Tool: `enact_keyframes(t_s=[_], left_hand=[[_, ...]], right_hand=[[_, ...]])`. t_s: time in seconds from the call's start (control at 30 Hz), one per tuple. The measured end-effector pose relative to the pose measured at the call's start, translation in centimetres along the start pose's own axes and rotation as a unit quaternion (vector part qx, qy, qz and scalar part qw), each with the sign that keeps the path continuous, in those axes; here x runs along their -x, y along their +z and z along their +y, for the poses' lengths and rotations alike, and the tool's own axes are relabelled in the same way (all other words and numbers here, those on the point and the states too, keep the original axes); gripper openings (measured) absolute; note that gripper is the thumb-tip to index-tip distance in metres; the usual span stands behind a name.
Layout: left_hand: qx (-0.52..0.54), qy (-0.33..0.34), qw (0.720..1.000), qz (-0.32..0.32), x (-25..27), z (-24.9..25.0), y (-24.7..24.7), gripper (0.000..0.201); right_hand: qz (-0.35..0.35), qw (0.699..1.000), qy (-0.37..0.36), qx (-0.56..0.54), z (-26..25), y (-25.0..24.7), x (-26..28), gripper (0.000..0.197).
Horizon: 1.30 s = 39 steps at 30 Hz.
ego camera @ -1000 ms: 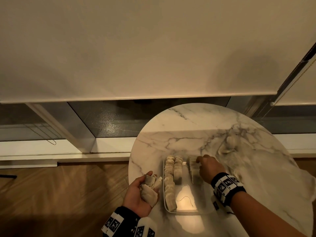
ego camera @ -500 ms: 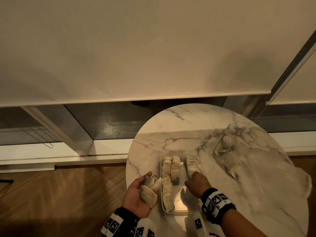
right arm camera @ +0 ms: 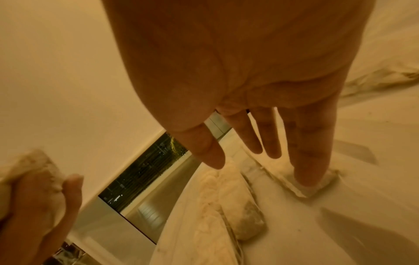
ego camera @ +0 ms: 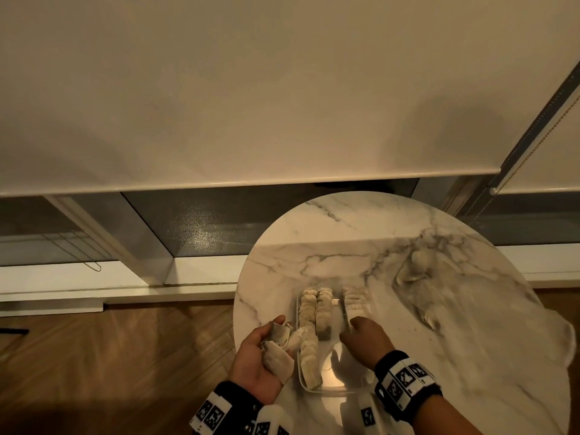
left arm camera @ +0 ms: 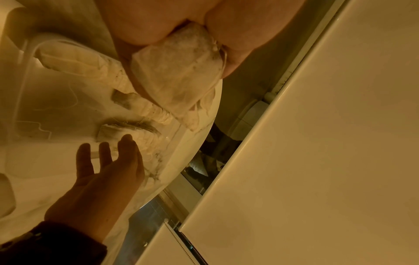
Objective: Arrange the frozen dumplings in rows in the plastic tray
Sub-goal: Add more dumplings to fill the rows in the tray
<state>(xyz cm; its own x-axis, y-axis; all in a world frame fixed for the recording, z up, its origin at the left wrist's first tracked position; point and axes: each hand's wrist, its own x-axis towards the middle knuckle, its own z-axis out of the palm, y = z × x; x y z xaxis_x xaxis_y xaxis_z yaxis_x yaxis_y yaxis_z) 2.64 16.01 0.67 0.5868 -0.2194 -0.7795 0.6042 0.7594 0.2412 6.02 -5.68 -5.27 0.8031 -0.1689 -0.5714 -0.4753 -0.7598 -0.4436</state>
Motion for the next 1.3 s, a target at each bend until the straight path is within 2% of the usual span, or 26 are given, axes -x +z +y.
enact_keyframes(t_s=[0.13, 0.33, 0.43, 0.53, 0.57, 0.63, 0.73, 0.8, 0.93, 1.03, 1.17, 1.3], left_hand=[[-0.013, 0.021, 1.0, 0.008, 0.7, -0.4, 1.0, 0.025], [-0.001, 0.018, 1.0, 0.003, 0.9, -0.4, 1.0, 0.027], [0.013, 0.018, 1.0, -0.001, 1.0, -0.3, 0.9, 0.025], [0.023, 0.017, 1.0, -0.009, 1.6, -0.4, 1.4, 0.022], [0.03, 0.012, 0.999, -0.015, 1.7, -0.4, 1.6, 0.021], [0.043, 0.006, 0.999, -0.024, 1.9, -0.5, 2.0, 0.024], [0.036, 0.03, 0.999, -0.028, 1.8, -0.7, 2.1, 0.025], [0.025, 0.038, 0.999, -0.02, 1.8, -0.9, 2.1, 0.026], [0.043, 0.034, 0.998, -0.018, 2.4, -0.8, 2.6, 0.027], [0.056, 0.039, 0.998, -0.006, 2.2, -0.7, 2.3, 0.028], [0.041, 0.065, 0.997, -0.004, 1.5, -0.6, 1.6, 0.038], [0.053, 0.06, 0.996, -0.026, 1.3, -0.3, 1.8, 0.034]], right_hand=[[-0.049, 0.999, -0.001, 0.017, -0.1, 0.5, 0.3, 0.045], [-0.051, 0.998, -0.028, 0.001, 0.5, 0.6, 0.7, 0.055], [-0.024, 0.993, -0.096, -0.068, -0.2, -0.2, 2.3, 0.042], [-0.014, 0.972, -0.186, -0.14, -2.1, -1.2, 5.0, 0.011], [-0.03, 0.964, -0.213, -0.158, -2.9, -1.5, 6.1, 0.013], [-0.065, 0.946, -0.26, -0.182, -4.3, -2.0, 8.1, 0.029], [-0.065, 0.939, -0.298, -0.16, -5.8, -2.2, 10.1, 0.045], [-0.056, 0.94, -0.304, -0.145, -6.5, -2.0, 10.7, 0.05], [-0.042, 0.947, -0.29, -0.129, -7.0, -1.5, 10.7, 0.017], [-0.021, 0.956, -0.259, -0.135, -6.9, -1.6, 10.6, 0.018], [-0.087, 0.954, -0.217, -0.188, -7.2, -1.8, 10.8, 0.023], [-0.122, 0.945, -0.203, -0.227, -7.3, -1.7, 10.8, 0.02]])
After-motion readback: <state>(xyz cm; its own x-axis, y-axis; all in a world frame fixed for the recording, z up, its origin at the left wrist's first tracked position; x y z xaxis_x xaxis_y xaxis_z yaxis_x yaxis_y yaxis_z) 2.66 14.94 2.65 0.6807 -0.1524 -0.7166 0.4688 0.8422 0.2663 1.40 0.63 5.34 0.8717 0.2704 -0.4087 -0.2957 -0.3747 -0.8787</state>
